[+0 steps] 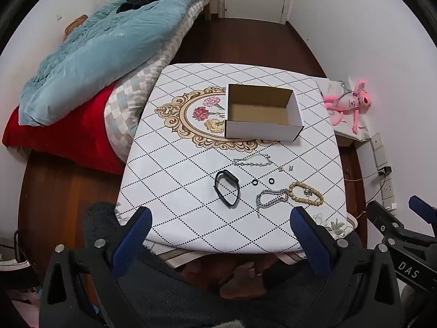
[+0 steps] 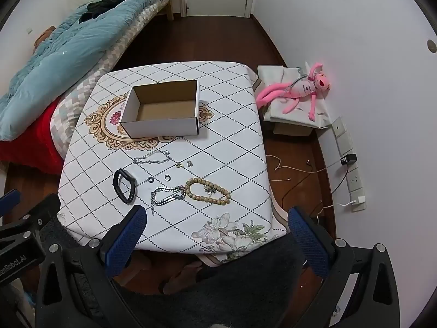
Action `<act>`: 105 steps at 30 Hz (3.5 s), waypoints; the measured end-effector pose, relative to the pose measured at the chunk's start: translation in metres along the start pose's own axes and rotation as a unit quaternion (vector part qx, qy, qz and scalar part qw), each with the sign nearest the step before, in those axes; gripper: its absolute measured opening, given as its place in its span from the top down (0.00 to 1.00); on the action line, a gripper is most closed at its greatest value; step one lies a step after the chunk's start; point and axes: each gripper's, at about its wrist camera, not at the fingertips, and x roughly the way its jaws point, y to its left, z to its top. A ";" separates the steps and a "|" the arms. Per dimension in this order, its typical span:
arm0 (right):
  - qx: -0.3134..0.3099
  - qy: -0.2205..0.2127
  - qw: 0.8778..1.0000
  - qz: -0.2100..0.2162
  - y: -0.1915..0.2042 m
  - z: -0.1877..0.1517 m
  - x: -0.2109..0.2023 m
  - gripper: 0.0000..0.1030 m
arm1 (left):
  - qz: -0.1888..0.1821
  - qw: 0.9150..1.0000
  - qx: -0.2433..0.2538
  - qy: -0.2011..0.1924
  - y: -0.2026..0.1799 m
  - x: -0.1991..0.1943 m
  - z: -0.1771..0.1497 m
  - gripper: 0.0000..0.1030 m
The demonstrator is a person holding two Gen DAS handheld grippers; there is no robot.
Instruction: Organize jewelry
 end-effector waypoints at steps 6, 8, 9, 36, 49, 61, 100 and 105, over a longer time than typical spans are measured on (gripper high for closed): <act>-0.007 -0.002 1.000 0.000 0.001 0.001 -0.005 0.00 | -0.006 1.000 -0.003 -0.004 -0.001 0.002 0.000 0.00; -0.009 -0.004 1.000 -0.001 0.002 0.002 -0.005 0.00 | -0.006 1.000 -0.001 -0.004 0.004 -0.002 0.002 0.00; -0.010 -0.004 1.000 -0.002 0.002 0.003 -0.005 0.00 | -0.006 1.000 -0.002 -0.004 0.005 -0.002 0.003 0.00; -0.012 -0.022 1.000 -0.005 0.005 0.008 -0.014 0.00 | -0.004 1.000 0.010 -0.017 -0.001 -0.011 0.005 0.00; -0.012 -0.024 1.000 -0.009 0.004 0.007 -0.017 0.00 | -0.004 1.000 0.018 -0.018 -0.004 -0.010 0.005 0.00; -0.013 -0.025 1.000 -0.010 0.004 0.008 -0.017 0.00 | -0.006 1.000 0.019 -0.017 -0.003 -0.010 0.005 0.00; 0.017 -0.029 0.999 -0.018 -0.010 0.020 -0.005 0.00 | 0.017 0.999 0.026 -0.029 -0.008 0.010 0.026 0.00; 0.037 -0.012 0.999 -0.034 -0.023 0.029 0.038 0.00 | 0.046 0.998 0.029 -0.017 -0.005 0.061 0.037 0.00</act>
